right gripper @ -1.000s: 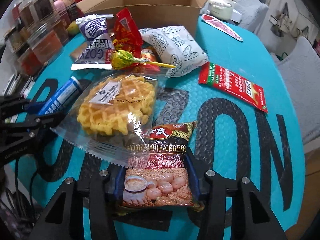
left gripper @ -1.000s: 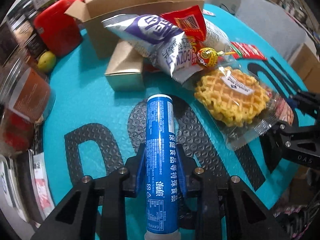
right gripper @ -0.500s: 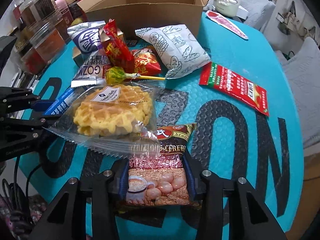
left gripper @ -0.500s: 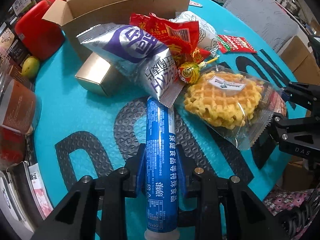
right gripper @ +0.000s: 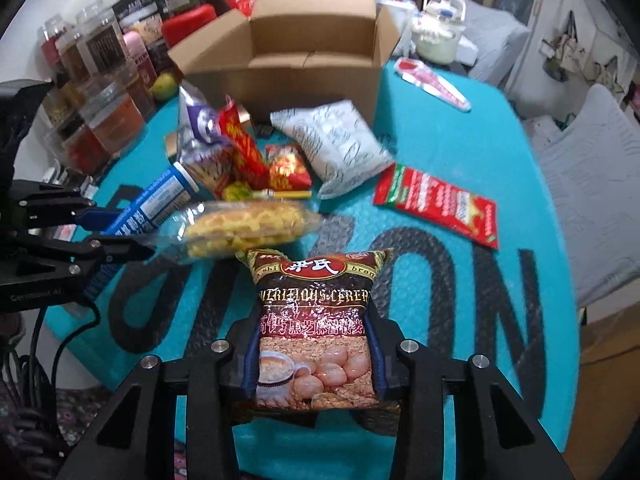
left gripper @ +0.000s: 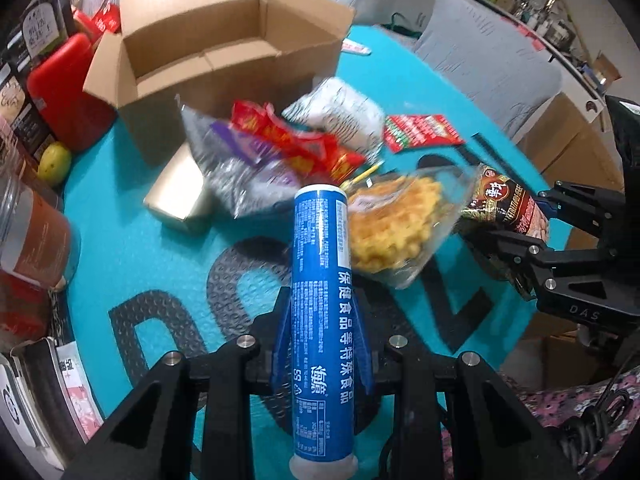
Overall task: Organize snacks
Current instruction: 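Lift the blue tube and brown packet with both tools into the cardboard box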
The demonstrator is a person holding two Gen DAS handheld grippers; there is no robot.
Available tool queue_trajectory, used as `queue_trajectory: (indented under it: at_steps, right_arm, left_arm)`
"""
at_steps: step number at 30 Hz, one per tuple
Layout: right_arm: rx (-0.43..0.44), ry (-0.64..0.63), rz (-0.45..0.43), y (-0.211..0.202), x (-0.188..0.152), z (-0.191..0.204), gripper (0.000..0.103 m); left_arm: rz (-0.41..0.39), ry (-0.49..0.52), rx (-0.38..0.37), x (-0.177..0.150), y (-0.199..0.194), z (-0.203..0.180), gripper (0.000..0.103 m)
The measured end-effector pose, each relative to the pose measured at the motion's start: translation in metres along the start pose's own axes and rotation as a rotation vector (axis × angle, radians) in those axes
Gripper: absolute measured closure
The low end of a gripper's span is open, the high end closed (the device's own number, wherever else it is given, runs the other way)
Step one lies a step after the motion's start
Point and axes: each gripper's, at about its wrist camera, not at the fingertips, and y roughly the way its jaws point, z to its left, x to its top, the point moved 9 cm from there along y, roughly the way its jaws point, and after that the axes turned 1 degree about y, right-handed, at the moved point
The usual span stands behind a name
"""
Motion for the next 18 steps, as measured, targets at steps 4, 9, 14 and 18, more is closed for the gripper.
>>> queue_trajectory:
  at_steps: [4,9,14,18]
  right_arm:
    - [0.006,-0.016,-0.047,-0.017,0.01,0.001,0.062]
    - [0.025,-0.06,-0.093,-0.027,0.025,0.005,0.062]
    - [0.045,-0.097,-0.133,-0.029,0.044,0.011,0.062]
    - [0.06,-0.108,-0.158,-0.025,0.061,0.013,0.062]
  left_arm:
    - [-0.044,0.014,-0.004,0.007,-0.014,-0.009,0.075]
    - [-0.087,0.03,0.0,0.018,-0.032,-0.011,0.075]
    - [-0.133,0.023,0.01,0.031,-0.04,-0.011,0.075]
    - [-0.164,0.006,0.006,0.043,-0.042,-0.008,0.075]
